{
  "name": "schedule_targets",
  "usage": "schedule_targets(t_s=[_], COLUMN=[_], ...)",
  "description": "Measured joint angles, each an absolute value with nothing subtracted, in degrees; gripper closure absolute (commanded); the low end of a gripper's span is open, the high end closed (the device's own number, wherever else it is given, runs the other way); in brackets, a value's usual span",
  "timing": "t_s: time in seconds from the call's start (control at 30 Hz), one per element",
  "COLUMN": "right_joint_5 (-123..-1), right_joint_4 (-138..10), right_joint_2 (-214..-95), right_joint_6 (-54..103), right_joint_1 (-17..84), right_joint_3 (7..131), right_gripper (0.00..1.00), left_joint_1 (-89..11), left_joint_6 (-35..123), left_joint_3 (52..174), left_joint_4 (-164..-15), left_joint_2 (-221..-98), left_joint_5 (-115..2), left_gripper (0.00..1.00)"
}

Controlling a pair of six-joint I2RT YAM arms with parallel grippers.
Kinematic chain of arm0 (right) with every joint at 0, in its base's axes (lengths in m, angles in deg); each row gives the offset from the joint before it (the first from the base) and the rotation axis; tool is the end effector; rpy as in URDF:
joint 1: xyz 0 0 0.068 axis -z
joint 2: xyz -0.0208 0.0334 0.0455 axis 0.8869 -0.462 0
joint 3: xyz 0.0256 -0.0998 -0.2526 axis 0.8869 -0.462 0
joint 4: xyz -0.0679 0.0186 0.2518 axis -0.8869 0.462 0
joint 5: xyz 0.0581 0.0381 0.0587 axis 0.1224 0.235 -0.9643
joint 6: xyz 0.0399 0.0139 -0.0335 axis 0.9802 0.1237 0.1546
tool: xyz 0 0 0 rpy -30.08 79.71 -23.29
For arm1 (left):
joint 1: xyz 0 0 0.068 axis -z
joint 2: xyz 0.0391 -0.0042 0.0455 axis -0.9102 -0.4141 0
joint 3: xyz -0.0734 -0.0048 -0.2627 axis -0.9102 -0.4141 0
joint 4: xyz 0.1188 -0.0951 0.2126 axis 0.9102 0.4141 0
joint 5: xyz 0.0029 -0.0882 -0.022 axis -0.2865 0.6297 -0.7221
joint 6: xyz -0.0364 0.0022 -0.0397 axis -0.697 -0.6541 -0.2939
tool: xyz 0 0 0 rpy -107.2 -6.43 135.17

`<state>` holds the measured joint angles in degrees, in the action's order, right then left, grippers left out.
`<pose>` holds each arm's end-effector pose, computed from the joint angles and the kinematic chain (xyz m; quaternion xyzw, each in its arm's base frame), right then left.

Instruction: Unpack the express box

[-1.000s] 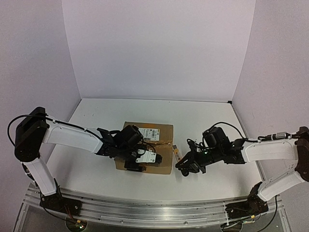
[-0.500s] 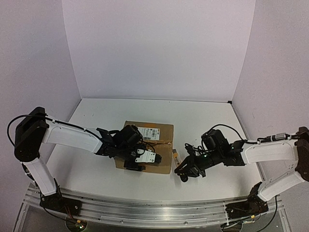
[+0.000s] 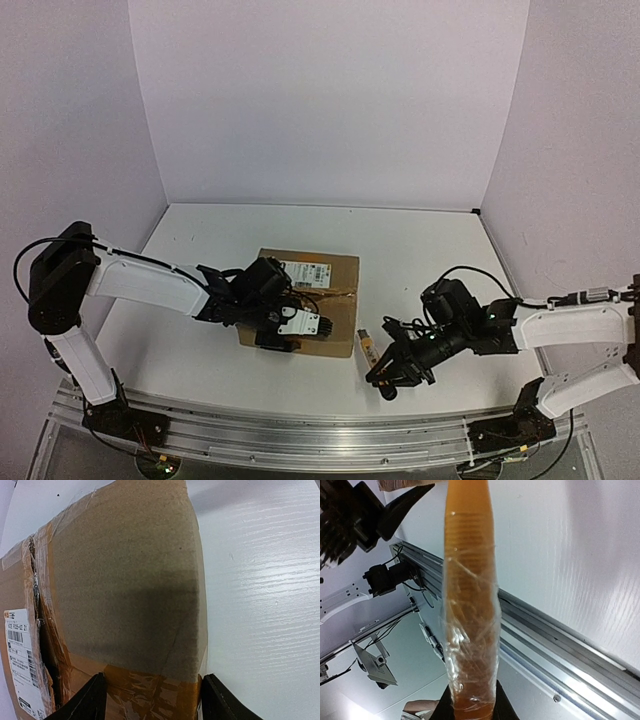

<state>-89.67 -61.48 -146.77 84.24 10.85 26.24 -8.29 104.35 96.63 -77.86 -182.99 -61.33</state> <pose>0.1358 0.2047 0.1806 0.0054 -0.8841 -0.4650 0.0468 0.1861 -0.2935 0.1658 0.7604 0.5626 -0.0536 0.3200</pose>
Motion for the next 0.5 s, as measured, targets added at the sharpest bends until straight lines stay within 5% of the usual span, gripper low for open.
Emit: schedule_targets(t_s=[0.23,0.5], right_joint_5=[-88.67,-90.29], right_joint_4=[-57.29,-57.81], right_joint_2=[-140.04,-150.71], right_joint_6=[83.76,77.56], right_joint_1=[17.03,20.86], right_joint_3=[25.05,30.84], right_gripper=[1.0,1.0], left_joint_1=[-10.25,-12.1], left_joint_6=[107.83,111.14], left_joint_3=[93.54,90.84], left_joint_4=[-77.6,-75.33], left_joint_2=[-180.14,-176.74], left_joint_5=[-57.15,-53.56], left_gripper=[0.39,0.39])
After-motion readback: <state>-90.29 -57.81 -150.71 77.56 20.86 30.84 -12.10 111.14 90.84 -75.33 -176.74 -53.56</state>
